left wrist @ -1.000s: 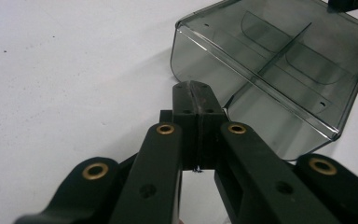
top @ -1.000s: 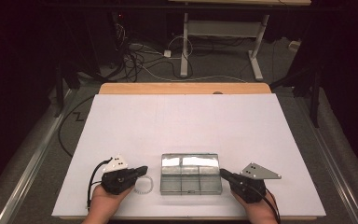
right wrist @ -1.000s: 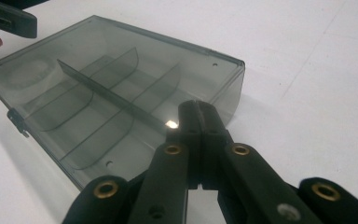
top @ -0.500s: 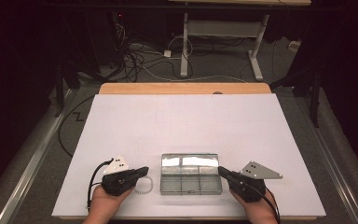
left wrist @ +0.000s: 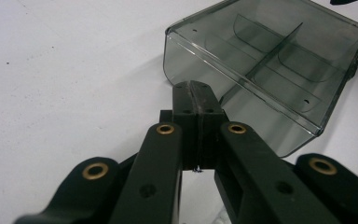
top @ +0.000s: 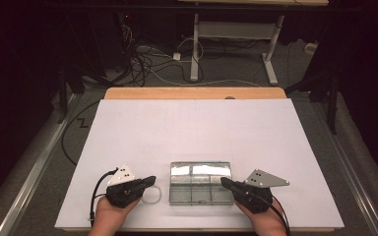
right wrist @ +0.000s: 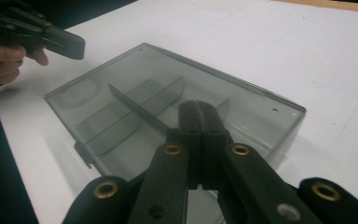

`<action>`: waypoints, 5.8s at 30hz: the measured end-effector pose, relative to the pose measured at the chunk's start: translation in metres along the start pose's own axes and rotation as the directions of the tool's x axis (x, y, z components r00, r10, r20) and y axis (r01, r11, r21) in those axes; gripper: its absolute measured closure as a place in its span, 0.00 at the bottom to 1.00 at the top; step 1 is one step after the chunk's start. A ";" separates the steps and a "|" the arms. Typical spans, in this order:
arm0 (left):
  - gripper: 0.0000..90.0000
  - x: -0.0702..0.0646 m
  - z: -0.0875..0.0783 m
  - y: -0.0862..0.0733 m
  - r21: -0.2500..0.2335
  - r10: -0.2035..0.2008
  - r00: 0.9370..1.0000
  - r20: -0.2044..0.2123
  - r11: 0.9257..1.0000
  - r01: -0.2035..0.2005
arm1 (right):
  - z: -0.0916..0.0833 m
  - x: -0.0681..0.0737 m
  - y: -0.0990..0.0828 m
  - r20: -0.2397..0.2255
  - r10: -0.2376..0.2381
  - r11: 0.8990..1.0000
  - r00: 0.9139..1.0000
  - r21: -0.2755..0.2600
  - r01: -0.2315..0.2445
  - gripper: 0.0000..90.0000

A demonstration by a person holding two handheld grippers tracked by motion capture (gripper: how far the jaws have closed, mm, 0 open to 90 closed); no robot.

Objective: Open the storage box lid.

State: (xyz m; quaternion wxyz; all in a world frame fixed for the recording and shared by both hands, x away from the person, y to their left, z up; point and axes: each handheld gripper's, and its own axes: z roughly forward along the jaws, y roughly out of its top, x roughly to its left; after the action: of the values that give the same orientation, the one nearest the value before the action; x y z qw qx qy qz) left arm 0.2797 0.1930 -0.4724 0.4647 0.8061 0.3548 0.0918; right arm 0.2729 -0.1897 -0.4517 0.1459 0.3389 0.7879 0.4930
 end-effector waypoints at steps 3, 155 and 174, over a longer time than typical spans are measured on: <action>0.98 -0.002 0.001 0.001 -0.004 -0.002 1.000 0.001 1.000 0.002 | 0.001 0.004 0.001 -0.011 -0.016 1.000 1.000 -0.001 0.016 1.00; 0.97 -0.003 0.016 0.006 0.003 -0.001 0.999 0.054 1.000 0.001 | 0.026 0.043 -0.028 -0.247 0.046 0.994 0.968 0.107 -0.019 1.00; 0.97 -0.012 0.012 0.005 -0.007 -0.005 0.996 0.094 1.000 0.005 | 0.018 0.039 -0.010 -0.247 0.021 1.000 0.969 0.020 -0.016 1.00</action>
State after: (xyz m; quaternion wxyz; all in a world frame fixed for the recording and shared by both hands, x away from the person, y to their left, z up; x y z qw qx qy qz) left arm 0.2789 0.1755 -0.4726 0.4839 0.8070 0.3342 0.0539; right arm 0.2506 -0.1543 -0.4650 0.0391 0.2836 0.8012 0.5256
